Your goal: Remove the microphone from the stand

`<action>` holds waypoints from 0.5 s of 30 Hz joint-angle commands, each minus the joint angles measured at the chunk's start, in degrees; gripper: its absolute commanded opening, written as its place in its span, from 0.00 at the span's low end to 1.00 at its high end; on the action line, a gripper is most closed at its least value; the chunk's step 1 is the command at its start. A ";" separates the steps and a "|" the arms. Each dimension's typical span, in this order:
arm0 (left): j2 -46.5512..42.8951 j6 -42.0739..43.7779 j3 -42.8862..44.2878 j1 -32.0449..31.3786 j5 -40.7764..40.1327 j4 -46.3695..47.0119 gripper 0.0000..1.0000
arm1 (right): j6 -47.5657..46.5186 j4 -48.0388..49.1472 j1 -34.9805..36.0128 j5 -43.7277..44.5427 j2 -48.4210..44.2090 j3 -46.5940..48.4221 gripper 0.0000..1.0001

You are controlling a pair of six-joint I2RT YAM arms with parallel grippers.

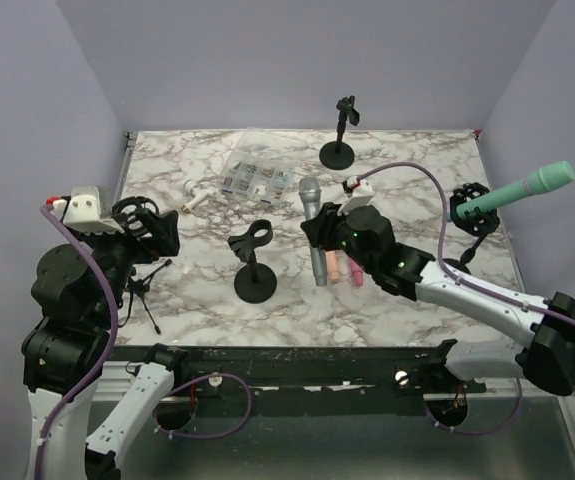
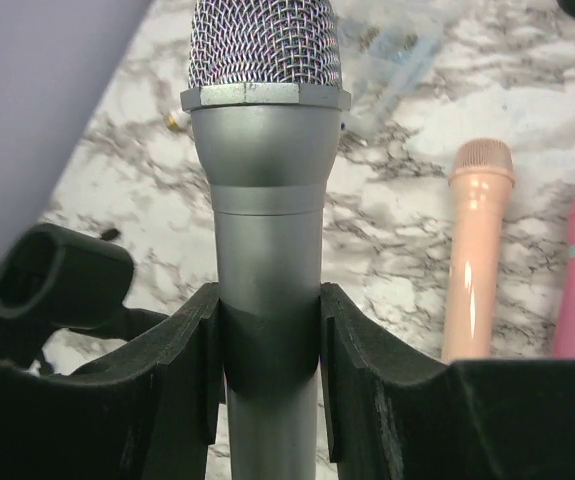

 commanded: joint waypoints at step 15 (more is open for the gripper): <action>-11.51 -8.99 -12.90 0.11 -26.50 -6.37 0.90 | -1.51 -10.29 -0.26 6.65 26.57 11.75 0.01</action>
